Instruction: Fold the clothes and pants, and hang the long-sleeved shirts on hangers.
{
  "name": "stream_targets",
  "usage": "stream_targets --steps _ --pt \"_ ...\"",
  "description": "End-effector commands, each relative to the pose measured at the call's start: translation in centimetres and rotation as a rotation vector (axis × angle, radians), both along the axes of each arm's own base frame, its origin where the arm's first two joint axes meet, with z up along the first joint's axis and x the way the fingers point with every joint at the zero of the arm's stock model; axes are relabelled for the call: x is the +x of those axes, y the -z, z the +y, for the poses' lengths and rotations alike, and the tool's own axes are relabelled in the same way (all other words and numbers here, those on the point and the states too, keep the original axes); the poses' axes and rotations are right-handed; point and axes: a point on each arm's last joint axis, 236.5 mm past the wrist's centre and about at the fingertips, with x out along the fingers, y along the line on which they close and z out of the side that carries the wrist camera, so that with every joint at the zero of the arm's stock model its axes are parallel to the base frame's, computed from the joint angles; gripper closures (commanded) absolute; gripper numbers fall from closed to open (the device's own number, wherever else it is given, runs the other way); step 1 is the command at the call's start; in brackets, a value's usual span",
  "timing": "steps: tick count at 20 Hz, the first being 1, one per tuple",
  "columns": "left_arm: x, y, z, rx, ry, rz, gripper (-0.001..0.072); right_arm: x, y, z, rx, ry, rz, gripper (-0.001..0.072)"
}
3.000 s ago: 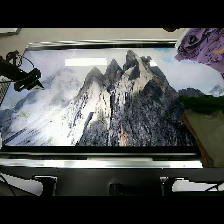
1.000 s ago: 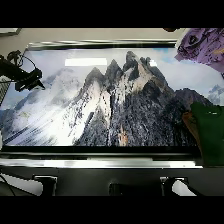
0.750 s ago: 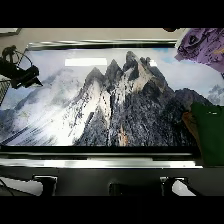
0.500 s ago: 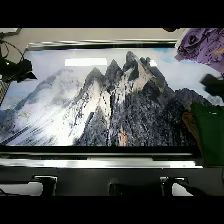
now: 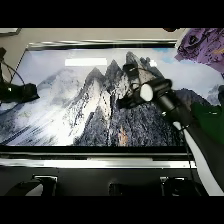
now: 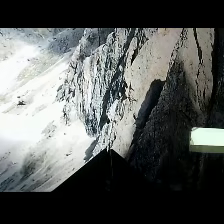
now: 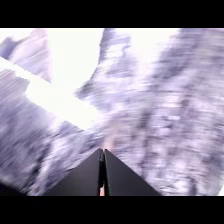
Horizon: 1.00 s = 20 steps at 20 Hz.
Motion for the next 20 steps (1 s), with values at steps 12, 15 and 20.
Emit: stream_targets --steps 12,15,20 --pt "-2.84 2.22 0.25 0.016 -0.021 0.006 0.0689 -2.88 0.23 4.21 -0.006 -0.116 -0.006 0.0684" --pt "-2.84 2.22 0.25 0.016 -0.021 0.006 0.0688 -2.88 0.23 4.21 -0.006 -0.116 -0.006 0.0684" --pt "-2.84 2.22 0.25 0.016 -0.021 0.006 0.0689 -2.88 0.23 4.21 -0.007 -0.116 -0.006 0.0684"
